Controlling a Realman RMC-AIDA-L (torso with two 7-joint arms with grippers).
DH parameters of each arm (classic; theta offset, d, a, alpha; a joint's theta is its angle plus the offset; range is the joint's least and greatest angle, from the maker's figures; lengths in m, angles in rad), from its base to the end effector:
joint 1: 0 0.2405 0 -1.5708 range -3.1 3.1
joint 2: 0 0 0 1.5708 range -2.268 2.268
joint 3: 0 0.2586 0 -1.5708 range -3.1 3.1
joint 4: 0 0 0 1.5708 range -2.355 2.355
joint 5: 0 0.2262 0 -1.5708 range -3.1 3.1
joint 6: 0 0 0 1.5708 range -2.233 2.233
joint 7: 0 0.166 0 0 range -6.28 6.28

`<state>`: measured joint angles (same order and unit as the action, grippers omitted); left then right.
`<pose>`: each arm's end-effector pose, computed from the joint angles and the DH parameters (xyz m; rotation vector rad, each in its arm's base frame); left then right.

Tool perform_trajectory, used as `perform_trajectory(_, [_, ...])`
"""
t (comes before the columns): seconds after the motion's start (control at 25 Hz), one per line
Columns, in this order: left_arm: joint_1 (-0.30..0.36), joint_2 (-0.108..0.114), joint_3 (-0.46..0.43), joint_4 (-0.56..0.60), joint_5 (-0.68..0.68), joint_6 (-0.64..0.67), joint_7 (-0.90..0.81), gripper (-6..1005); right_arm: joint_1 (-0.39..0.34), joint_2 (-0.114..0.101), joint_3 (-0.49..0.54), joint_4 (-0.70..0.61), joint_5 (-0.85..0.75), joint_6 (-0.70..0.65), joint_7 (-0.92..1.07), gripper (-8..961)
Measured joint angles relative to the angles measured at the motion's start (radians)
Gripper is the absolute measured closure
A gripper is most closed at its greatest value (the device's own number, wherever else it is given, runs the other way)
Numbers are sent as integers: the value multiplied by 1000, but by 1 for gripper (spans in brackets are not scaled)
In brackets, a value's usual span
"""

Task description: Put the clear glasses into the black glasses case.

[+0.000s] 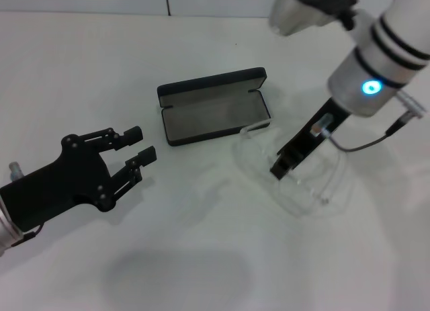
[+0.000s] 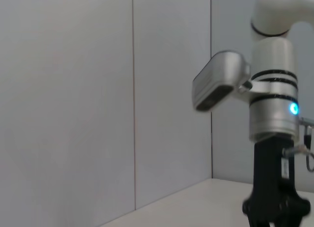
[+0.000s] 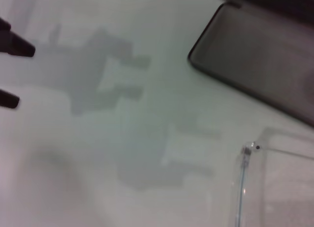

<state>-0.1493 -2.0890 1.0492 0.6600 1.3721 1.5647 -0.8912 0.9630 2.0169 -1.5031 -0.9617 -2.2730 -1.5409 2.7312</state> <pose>-0.2969 0.2715 -0.0176 -2.4079 -0.2915 -0.9514 0.1055 0.3908 -0.0722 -2.8093 1.1008 -0.4973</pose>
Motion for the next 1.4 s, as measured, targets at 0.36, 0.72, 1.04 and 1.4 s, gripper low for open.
perform_trajectory(0.36, [-14, 2, 0, 6, -45, 2, -5, 660, -234, 0, 208, -335, 99, -73, -137, 896])
perform_trajectory(0.72, [-63, 1, 0, 12, -90, 6, -34, 678, -423, -3, 469, -262, 557, -189, -582, 899])
perform_trajectory(1.04, [-110, 1, 6, 102, -108, 25, -148, 729, -442, -26, 615, 120, 695, -386, -968, 899])
perform_trajectory(1.4, [-180, -1, 64, 247, -195, 59, -239, 795, -471, -7, 551, 227, 600, -407, -1345, 900])
